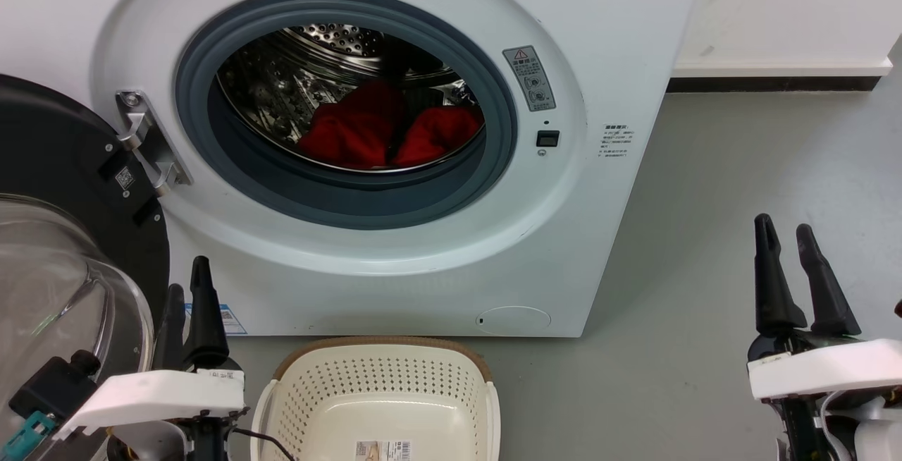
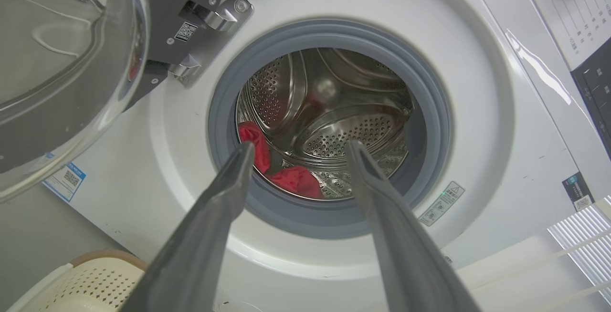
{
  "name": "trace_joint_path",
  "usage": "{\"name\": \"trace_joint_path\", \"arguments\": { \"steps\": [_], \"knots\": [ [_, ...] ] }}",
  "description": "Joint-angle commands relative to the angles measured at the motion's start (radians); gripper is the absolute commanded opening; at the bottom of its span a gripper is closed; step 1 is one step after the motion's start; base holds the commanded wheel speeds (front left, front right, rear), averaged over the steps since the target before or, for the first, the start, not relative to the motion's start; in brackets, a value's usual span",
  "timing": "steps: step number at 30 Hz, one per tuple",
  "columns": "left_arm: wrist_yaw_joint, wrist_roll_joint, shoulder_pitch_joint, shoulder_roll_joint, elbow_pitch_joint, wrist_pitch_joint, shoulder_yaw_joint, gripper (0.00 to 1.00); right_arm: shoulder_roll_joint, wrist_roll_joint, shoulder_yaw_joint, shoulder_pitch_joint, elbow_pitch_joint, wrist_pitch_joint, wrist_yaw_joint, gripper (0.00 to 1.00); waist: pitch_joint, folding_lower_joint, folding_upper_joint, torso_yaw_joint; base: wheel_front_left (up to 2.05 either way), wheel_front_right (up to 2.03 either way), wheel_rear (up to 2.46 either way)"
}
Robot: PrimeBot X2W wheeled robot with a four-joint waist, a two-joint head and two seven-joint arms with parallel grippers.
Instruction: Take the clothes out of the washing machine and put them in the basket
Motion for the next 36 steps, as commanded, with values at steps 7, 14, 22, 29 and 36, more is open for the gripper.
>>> {"name": "trace_joint_path", "arguments": {
  "steps": [7, 14, 22, 29, 36],
  "knots": [
    [-0.031, 0.052, 0.021, 0.003, -0.027, -0.031, 0.011, 1.00, -0.005, -0.172, 0.033, 0.005, -0.064, -0.033, 0.000, 1.00, 0.000, 0.0000, 0.0000, 0.000, 0.00, 0.00, 0.00],
    [-0.061, 0.160, 0.033, 0.003, -0.038, -0.051, 0.004, 1.00, -0.005, -0.294, 0.048, 0.019, -0.083, -0.053, 0.000, 1.00, 0.001, 0.0000, 0.0000, 0.001, 0.00, 0.00, 0.00],
    [-0.072, 0.274, 0.051, 0.003, -0.028, -0.070, -0.036, 1.00, -0.005, -0.374, 0.048, 0.043, -0.066, -0.072, 0.000, 1.00, 0.000, 0.0000, 0.0000, 0.002, 0.00, 0.00, 0.00],
    [-0.058, 0.407, 0.059, 0.003, -0.007, -0.088, -0.082, 1.00, -0.005, -0.442, 0.036, 0.060, -0.035, -0.090, 0.000, 1.00, 0.001, 0.0000, 0.0000, 0.001, 0.00, 0.00, 0.00],
    [-0.038, 0.522, 0.065, 0.003, -0.029, -0.105, -0.123, 1.00, -0.005, -0.498, 0.035, 0.068, -0.021, -0.106, 0.000, 1.00, 0.004, 0.0000, 0.0000, -0.001, 0.00, 0.00, 0.00]
  ]
}}
